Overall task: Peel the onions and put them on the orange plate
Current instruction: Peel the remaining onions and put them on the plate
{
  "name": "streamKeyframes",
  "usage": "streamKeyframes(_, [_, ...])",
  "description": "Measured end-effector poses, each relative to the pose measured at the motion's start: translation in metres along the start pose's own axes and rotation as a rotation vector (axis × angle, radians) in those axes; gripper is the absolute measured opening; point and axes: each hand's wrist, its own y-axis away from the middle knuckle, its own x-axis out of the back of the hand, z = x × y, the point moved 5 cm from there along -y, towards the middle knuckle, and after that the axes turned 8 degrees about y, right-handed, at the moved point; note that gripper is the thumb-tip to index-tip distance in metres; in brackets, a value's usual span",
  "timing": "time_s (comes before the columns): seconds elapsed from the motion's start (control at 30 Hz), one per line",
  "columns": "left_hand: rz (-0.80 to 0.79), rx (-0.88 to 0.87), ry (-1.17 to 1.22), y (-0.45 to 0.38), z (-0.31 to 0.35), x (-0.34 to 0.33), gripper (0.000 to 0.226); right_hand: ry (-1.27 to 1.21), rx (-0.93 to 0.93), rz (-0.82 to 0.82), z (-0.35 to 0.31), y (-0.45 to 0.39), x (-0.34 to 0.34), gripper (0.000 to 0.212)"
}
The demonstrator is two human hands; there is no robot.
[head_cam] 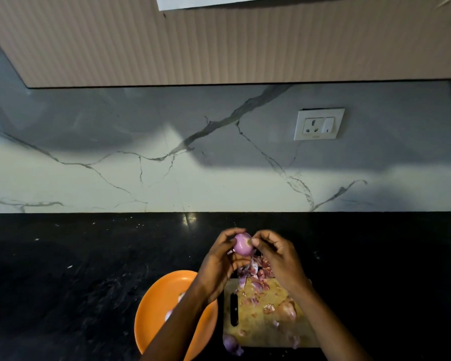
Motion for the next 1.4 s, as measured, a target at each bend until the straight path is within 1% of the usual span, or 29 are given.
streamKeyframes(0.03, [0.004, -0.004, -0.001, 0.0, 0.0, 0.0, 0.038, -0.021, -0.015, 0.014, 0.001, 0.0, 0.001, 0.017])
streamKeyframes(0.13, [0.021, -0.019, -0.002, -0.002, 0.002, 0.0, 0.042, -0.134, -0.098, 0.11, 0.004, -0.001, 0.005, 0.011])
streamKeyframes(0.2, [0.046, -0.025, -0.004, -0.003, 0.004, 0.003, 0.045, -0.102, -0.125, 0.15, 0.007, -0.001, 0.011, 0.015])
streamKeyframes(0.27, [0.058, -0.039, -0.024, -0.003, 0.007, 0.007, 0.048, 0.026, -0.106, 0.119, 0.005, -0.001, 0.016, 0.03])
streamKeyframes(0.3, [0.06, -0.046, -0.042, -0.002, 0.008, 0.008, 0.048, 0.077, -0.086, 0.087, 0.002, -0.001, 0.016, 0.034])
streamKeyframes(0.33, [0.059, -0.054, -0.055, -0.002, 0.008, 0.009, 0.047, 0.096, -0.065, 0.052, -0.002, 0.0, 0.015, 0.034])
streamKeyframes(0.43, [0.05, -0.067, -0.043, -0.002, 0.008, 0.007, 0.045, 0.04, -0.005, -0.1, -0.007, -0.002, 0.003, 0.027])
streamKeyframes(0.5, [0.036, -0.06, 0.001, -0.001, 0.008, 0.004, 0.043, 0.038, 0.026, -0.185, -0.005, -0.003, -0.005, 0.042])
streamKeyframes(0.57, [0.015, -0.035, 0.039, -0.001, 0.007, 0.002, 0.041, 0.139, 0.07, -0.181, -0.004, -0.004, -0.007, 0.056])
streamKeyframes(0.63, [0.0, -0.005, 0.052, 0.0, 0.008, 0.001, 0.041, 0.219, 0.136, -0.127, -0.005, -0.006, -0.003, 0.061])
streamKeyframes(0.73, [0.003, 0.009, -0.06, -0.002, 0.012, 0.003, 0.045, 0.297, 0.242, -0.062, -0.012, -0.007, 0.003, 0.062])
streamKeyframes(0.87, [0.033, -0.028, -0.274, -0.007, 0.015, 0.008, 0.052, 0.421, 0.333, -0.046, -0.019, -0.007, 0.006, 0.061])
streamKeyframes(0.9, [0.035, -0.028, -0.297, -0.008, 0.015, 0.008, 0.051, 0.449, 0.348, -0.049, -0.019, -0.007, 0.006, 0.061])
streamKeyframes(1.03, [0.026, -0.047, -0.366, -0.01, 0.016, 0.014, 0.032, 0.507, 0.386, -0.036, -0.021, -0.006, 0.009, 0.059])
streamKeyframes(1.13, [-0.006, -0.062, -0.382, -0.007, 0.018, 0.014, 0.034, 0.477, 0.377, -0.023, -0.023, -0.005, 0.011, 0.06])
streamKeyframes(1.27, [-0.008, -0.047, -0.288, -0.005, 0.019, 0.01, 0.042, 0.473, 0.367, -0.026, -0.021, -0.005, 0.009, 0.06])
streamKeyframes(1.4, [0.011, -0.052, -0.323, -0.007, 0.017, 0.01, 0.031, 0.492, 0.38, -0.031, -0.02, -0.004, 0.007, 0.059])
